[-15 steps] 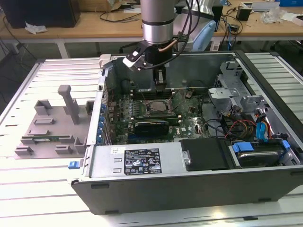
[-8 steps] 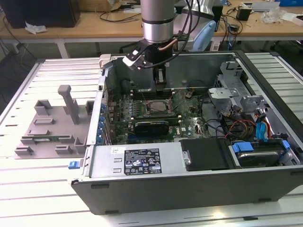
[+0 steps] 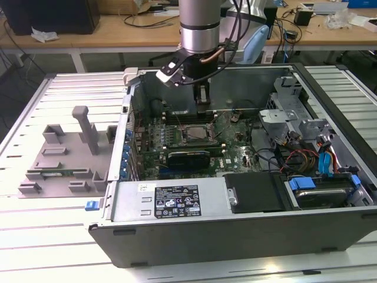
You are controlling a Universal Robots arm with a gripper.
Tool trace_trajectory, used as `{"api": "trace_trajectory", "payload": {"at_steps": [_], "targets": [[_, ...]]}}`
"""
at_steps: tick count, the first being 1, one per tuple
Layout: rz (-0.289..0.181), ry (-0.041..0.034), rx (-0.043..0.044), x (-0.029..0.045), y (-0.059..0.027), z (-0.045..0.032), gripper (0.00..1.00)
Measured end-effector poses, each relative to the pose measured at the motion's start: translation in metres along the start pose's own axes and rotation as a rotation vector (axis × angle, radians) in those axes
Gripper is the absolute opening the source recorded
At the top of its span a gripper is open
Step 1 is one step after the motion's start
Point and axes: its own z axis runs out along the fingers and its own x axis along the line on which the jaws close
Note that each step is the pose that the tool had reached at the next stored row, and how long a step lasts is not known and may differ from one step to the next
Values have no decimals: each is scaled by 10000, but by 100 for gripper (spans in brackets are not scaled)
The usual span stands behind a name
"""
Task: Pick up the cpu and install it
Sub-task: 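Close the cpu cover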
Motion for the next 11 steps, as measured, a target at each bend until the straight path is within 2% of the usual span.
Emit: {"api": "trace_trajectory", "payload": {"at_steps": [9, 11], "targets": [[-1, -1, 1, -1, 164, 3, 11], [1, -1, 0, -5, 173, -60, 11]]}}
